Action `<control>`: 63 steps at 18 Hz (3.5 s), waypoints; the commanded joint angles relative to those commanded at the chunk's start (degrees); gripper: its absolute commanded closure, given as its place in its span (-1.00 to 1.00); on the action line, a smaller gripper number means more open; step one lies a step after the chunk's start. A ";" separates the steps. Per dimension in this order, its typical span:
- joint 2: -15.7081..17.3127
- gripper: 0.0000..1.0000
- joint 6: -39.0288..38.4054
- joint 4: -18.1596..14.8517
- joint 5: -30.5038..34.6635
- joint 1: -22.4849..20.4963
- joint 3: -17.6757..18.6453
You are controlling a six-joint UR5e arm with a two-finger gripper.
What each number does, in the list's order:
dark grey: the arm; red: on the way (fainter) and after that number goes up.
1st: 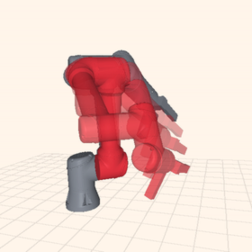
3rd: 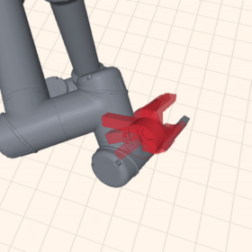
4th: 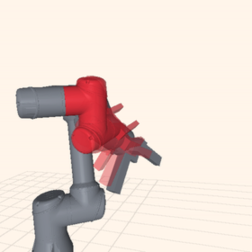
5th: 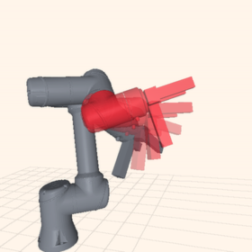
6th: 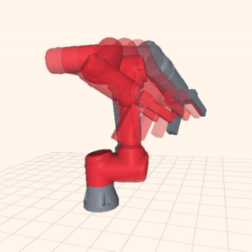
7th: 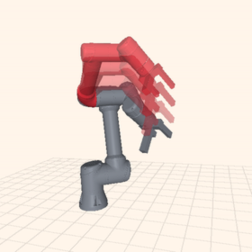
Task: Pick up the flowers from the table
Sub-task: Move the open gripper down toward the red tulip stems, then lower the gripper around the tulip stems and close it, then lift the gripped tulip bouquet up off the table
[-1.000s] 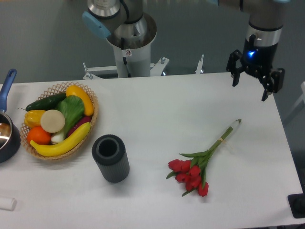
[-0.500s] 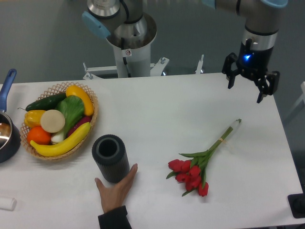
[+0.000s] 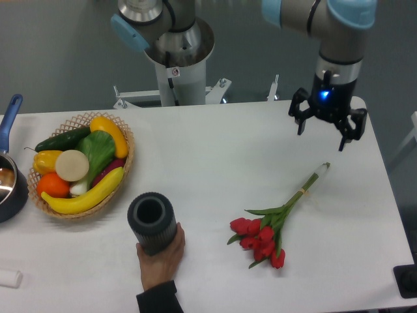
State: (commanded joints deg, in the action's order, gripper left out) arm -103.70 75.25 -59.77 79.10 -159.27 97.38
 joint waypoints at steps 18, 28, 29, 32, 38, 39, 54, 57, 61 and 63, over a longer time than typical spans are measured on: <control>-14.95 -1.00 -1.08 13.01 0.62 5.55 -0.88; -15.66 -1.00 0.77 12.92 3.95 5.37 -0.18; -15.57 -1.00 0.78 12.83 3.96 5.37 -0.09; -15.48 -1.00 1.74 12.83 4.13 5.28 0.09; -16.53 -1.00 1.74 12.83 5.54 5.63 0.87; -16.53 -1.00 1.66 12.92 5.54 5.63 1.23; -17.15 0.22 1.21 13.54 5.45 5.63 -0.09; -17.06 0.49 1.30 13.62 5.45 5.63 -0.18; -17.24 0.55 1.13 13.80 5.36 5.63 -0.62; -17.24 0.56 1.13 13.80 5.36 5.63 -0.97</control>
State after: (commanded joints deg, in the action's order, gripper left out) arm -120.94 76.38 -45.97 84.46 -153.63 96.42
